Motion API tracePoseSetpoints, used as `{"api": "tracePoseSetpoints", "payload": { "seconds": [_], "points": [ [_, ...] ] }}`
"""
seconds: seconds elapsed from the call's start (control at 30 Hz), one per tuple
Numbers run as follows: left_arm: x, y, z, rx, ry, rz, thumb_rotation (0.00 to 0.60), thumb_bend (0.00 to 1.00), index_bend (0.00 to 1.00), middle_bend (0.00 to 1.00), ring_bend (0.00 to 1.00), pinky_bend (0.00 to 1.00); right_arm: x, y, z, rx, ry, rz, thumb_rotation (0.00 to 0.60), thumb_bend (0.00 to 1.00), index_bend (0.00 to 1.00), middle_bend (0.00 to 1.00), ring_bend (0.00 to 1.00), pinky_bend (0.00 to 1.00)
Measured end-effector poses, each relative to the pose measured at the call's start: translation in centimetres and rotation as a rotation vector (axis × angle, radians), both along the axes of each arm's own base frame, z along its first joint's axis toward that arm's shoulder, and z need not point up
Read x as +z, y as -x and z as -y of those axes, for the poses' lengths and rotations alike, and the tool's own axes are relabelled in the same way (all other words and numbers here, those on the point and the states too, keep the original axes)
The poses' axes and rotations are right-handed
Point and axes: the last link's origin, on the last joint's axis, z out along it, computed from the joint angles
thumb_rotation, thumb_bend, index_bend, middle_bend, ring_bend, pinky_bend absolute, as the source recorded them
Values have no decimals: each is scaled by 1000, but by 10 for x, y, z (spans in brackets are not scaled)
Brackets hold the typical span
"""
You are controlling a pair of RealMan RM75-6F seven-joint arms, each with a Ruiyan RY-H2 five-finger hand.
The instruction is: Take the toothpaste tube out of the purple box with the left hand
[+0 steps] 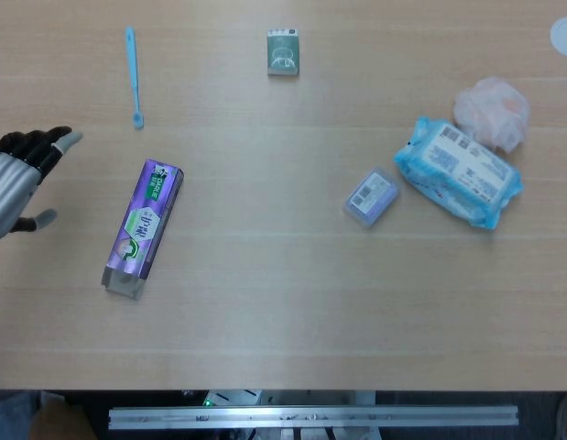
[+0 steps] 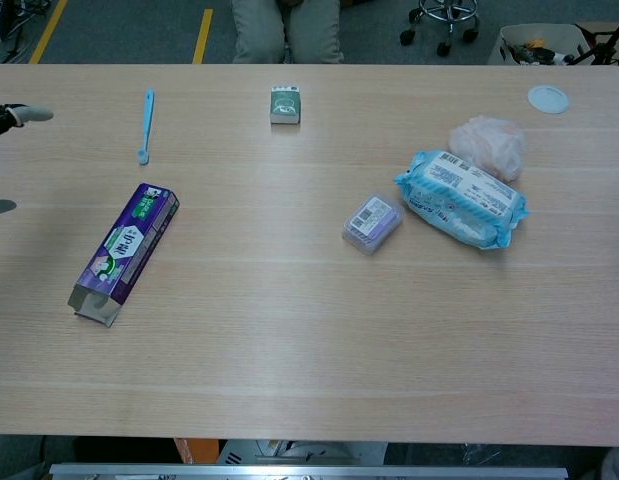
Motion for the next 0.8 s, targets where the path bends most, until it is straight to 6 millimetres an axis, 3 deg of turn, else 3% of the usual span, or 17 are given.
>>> {"api": "tracePoseSetpoints", "payload": {
  "seconds": [0.17,0.37,0.8],
  "points": [
    [-25,0,-10,-102,91,-54,600,147,0,0,33,177,-1,-1,0,-3,-3,-2,600,236,496,507,538,600],
    [-54,-9,-10,-230,185,-95,600,147,0,0,25,172,-2,-3,1,-3,-11,-2,600,237,496,507,538,600],
    [-77,-12,-15,-381,209,-164,600,147,0,0,25,163,2,-3,-3,-14,-6,-2,600,237,496,507,538,600]
  ]
}}
